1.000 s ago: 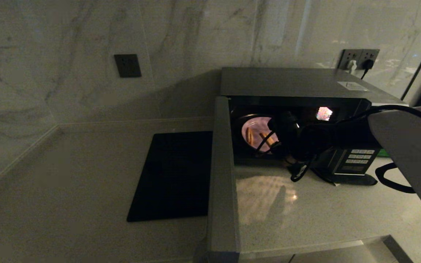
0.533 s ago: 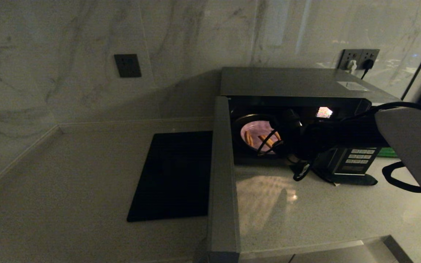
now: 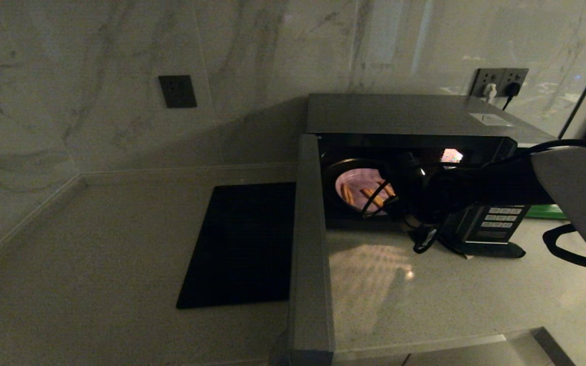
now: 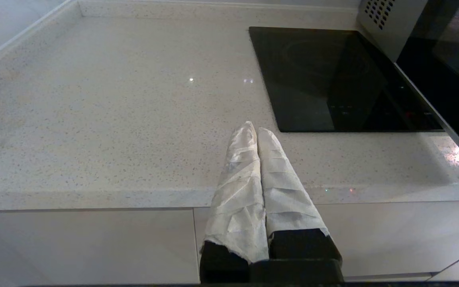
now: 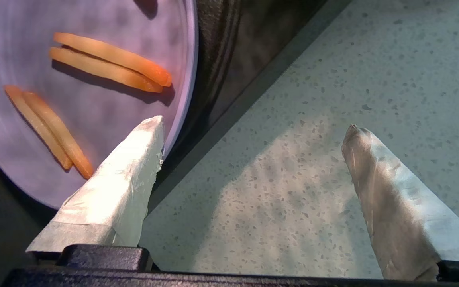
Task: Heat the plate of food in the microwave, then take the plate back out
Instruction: Take the plate out of the microwave
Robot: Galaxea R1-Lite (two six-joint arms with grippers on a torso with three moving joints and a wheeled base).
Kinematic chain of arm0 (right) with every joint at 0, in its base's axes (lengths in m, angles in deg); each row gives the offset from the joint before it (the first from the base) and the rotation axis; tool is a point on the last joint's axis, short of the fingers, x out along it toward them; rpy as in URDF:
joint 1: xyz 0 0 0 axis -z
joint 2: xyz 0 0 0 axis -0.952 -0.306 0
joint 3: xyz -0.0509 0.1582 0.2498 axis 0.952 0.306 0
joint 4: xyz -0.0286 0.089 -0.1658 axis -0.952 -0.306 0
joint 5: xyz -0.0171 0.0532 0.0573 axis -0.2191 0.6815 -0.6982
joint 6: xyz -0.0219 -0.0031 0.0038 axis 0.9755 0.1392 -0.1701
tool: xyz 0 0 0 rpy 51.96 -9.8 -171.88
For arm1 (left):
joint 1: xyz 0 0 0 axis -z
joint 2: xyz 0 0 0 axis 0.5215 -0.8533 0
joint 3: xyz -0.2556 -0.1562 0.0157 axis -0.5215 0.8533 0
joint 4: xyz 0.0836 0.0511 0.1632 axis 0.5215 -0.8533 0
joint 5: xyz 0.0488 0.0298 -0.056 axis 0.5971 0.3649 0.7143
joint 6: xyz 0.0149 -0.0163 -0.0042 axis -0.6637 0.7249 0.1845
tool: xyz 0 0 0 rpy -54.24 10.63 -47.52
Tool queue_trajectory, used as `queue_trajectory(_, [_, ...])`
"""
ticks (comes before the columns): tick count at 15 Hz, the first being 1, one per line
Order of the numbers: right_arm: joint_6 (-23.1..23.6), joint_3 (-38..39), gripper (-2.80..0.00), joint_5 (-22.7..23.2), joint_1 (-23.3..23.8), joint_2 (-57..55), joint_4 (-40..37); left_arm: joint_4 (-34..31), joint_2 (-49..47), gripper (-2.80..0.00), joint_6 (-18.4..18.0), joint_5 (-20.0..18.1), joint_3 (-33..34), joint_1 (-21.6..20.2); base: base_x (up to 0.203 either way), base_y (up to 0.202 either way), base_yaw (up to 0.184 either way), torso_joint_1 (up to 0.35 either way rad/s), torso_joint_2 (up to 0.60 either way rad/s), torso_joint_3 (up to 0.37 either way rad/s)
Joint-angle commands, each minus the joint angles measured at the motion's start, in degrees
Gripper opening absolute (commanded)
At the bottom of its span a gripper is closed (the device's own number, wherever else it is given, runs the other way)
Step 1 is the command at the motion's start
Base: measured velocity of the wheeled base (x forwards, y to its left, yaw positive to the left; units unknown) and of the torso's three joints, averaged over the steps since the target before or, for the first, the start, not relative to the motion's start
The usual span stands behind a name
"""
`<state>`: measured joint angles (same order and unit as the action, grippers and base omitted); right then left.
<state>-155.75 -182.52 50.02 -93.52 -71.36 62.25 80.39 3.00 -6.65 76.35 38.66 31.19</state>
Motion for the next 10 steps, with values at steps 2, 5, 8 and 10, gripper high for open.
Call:
queue_trajectory(2, [-0.4,0.3,0.0,-0.2,0.1,0.1,-0.1,0.0,0.0,-2.8,0.0,0.0,0.0,0.0,0.0,0.0,0.0,0.0,0.0,0.0])
queue_trajectory(5, [-0.4,-0.8,0.0,-0.7,0.1,-0.1,-0.1,0.0,-0.1,-2.8,0.0,0.0,0.0,0.0,0.0,0.0,0.0,0.0,0.0,0.0])
queue_trajectory(8, [-0.2,-3.3,0.0,-0.7,0.1,-1.3,-0.1,0.0,-0.1,-2.8,0.0,0.0,0.0,0.0,0.0,0.0,0.0,0.0,0.0,0.0])
queue_trajectory(10, [0.0,-4.8,0.0,-0.6,0.1,-2.4,-0.1,0.0,-0.1,-2.8,0.0,0.0,0.0,0.0,0.0,0.0,0.0,0.0,0.0,0.0])
